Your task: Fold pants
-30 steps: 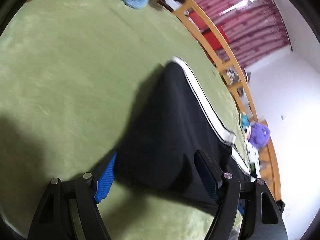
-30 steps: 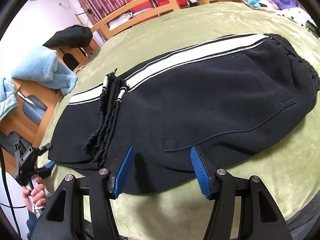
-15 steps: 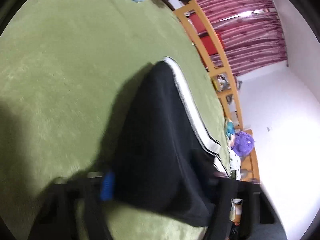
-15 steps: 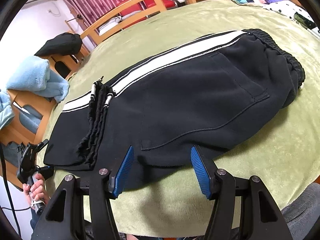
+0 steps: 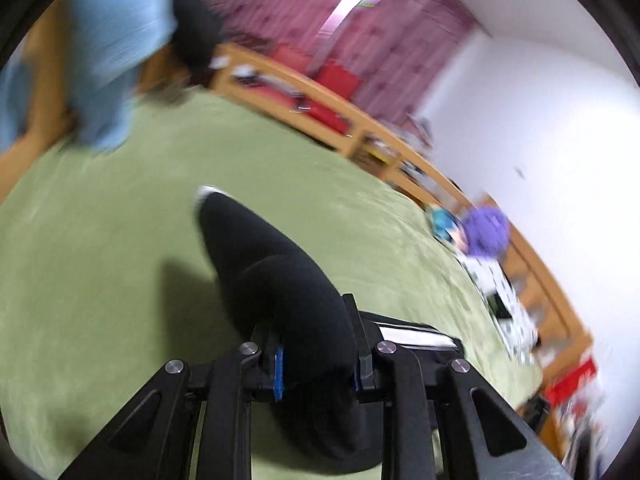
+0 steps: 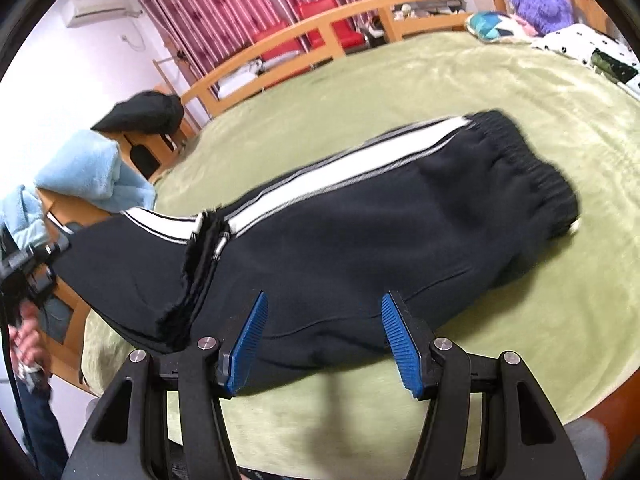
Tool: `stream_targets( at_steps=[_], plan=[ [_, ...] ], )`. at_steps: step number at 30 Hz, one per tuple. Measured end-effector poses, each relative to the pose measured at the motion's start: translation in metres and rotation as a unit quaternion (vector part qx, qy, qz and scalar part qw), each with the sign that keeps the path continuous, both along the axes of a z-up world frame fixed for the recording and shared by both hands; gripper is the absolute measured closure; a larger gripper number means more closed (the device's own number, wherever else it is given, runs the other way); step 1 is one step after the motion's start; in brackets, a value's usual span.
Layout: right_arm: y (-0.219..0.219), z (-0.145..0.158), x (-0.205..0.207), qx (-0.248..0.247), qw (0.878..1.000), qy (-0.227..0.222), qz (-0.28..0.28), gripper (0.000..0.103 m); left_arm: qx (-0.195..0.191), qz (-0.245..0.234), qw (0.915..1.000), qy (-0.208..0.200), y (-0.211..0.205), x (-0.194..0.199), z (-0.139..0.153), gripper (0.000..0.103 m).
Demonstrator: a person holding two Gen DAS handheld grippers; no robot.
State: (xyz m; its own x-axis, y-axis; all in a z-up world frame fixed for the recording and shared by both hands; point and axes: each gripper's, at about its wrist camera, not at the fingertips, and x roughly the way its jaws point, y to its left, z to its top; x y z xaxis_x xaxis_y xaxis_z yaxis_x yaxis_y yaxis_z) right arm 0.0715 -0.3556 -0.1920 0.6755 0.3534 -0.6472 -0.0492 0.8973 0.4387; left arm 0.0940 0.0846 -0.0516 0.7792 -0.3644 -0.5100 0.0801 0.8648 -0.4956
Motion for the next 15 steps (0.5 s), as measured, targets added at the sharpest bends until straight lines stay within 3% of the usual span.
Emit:
stream_targets(
  at_steps=[4,7,10,12,14,15],
  plan=[
    [-0.045,-0.001,-0.003,0.003,1.000,-0.007,-0.026,0.044,0.019,-0.082,0.9961,-0.024,-0.090,0.016,0.044,0.081],
    [-0.074,0.000,-0.006,0.001,0.999,-0.006,-0.047,0.044,0.031,-0.148,0.9877,-0.038,-0.170,0.029,0.060,0.081],
    [-0.105,0.005,-0.014,0.008,0.997,-0.010,-0.070,0.044,0.031,-0.219,0.9750,-0.024,-0.256,0.037,0.048,0.081],
    [-0.124,0.007,-0.020,0.008,0.997,-0.011,-0.081,0.044,0.038,-0.264,0.9638,0.002,-0.305,0.040,0.026,0.072],
    [-0.141,0.008,-0.025,0.009,0.996,-0.013,-0.092,0.044,0.000,-0.298,0.9540,0.033,-0.326,0.045,0.008,0.065],
    [-0.148,0.008,-0.027,0.010,0.995,-0.013,-0.097,0.044,-0.006,-0.295,0.9547,0.038,-0.326,0.044,0.000,0.063]
  ],
)
